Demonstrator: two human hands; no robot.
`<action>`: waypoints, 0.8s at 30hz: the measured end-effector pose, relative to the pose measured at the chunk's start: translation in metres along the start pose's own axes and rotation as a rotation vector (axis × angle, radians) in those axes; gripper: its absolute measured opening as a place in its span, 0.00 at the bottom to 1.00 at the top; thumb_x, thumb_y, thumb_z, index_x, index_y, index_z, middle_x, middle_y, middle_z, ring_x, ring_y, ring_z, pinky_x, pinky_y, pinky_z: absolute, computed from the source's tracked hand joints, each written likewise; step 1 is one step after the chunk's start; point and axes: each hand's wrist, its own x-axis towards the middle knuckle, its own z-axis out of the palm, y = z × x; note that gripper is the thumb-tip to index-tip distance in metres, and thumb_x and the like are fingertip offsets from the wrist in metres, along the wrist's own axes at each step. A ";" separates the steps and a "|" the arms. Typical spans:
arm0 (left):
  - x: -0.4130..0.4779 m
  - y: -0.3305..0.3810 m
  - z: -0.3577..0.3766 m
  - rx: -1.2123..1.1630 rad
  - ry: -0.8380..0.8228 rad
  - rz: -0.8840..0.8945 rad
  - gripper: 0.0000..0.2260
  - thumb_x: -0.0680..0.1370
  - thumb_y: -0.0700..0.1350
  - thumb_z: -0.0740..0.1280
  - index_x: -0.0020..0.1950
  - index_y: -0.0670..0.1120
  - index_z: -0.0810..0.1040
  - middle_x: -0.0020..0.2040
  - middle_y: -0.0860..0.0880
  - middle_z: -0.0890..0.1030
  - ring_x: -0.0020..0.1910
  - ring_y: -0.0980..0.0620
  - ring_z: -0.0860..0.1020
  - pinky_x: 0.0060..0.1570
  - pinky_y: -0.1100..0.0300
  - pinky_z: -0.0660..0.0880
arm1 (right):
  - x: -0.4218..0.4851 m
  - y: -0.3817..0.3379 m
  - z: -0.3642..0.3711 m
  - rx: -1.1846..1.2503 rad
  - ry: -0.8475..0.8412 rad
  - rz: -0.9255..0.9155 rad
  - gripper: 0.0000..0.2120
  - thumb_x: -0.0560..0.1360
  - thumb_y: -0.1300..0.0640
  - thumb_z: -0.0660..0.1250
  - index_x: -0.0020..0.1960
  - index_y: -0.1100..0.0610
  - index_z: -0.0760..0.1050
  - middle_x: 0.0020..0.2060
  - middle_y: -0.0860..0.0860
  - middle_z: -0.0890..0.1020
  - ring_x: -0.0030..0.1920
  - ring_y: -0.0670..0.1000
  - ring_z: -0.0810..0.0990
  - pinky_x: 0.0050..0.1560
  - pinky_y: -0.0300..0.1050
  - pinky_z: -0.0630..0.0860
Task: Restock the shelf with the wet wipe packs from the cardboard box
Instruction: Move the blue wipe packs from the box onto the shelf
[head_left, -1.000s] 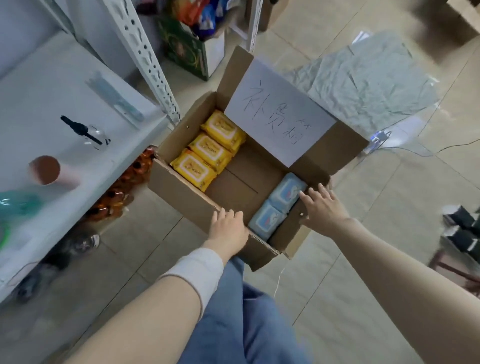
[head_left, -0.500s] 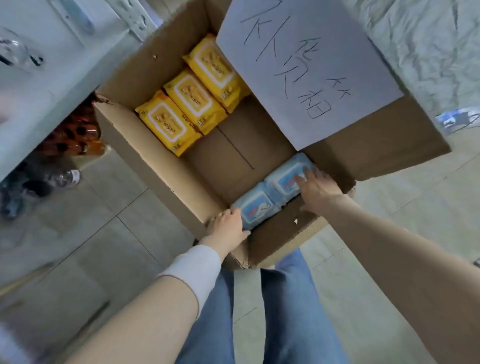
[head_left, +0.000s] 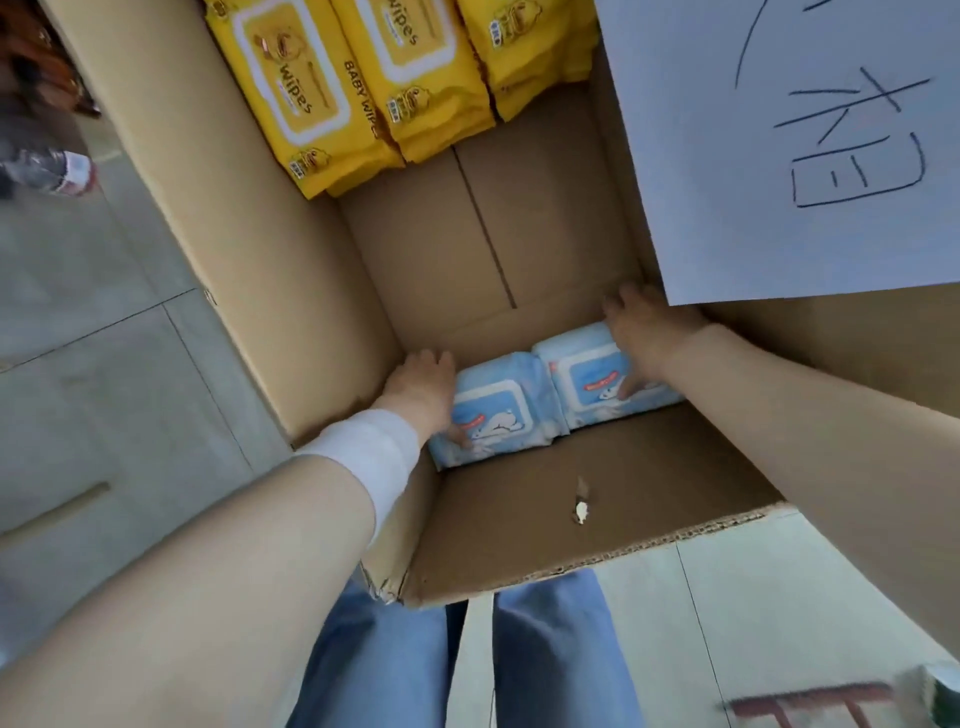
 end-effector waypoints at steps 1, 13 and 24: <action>0.001 -0.001 -0.005 0.020 -0.025 0.014 0.41 0.60 0.58 0.78 0.65 0.42 0.64 0.64 0.42 0.68 0.63 0.43 0.68 0.59 0.52 0.69 | 0.000 0.000 -0.003 -0.022 -0.019 -0.010 0.44 0.64 0.39 0.73 0.69 0.61 0.60 0.64 0.58 0.67 0.63 0.55 0.69 0.62 0.47 0.68; -0.012 -0.019 -0.055 -0.050 -0.057 0.175 0.32 0.62 0.54 0.78 0.60 0.46 0.70 0.57 0.47 0.77 0.52 0.46 0.76 0.47 0.58 0.74 | 0.001 0.003 -0.011 0.011 -0.079 -0.047 0.42 0.61 0.33 0.72 0.63 0.61 0.69 0.60 0.57 0.69 0.62 0.55 0.67 0.63 0.46 0.65; -0.030 -0.044 -0.121 -0.603 0.445 0.089 0.30 0.63 0.53 0.78 0.60 0.46 0.71 0.51 0.51 0.76 0.49 0.53 0.76 0.46 0.59 0.73 | 0.006 0.000 -0.013 0.353 0.044 -0.074 0.37 0.60 0.49 0.79 0.63 0.56 0.67 0.61 0.54 0.69 0.63 0.55 0.65 0.55 0.44 0.64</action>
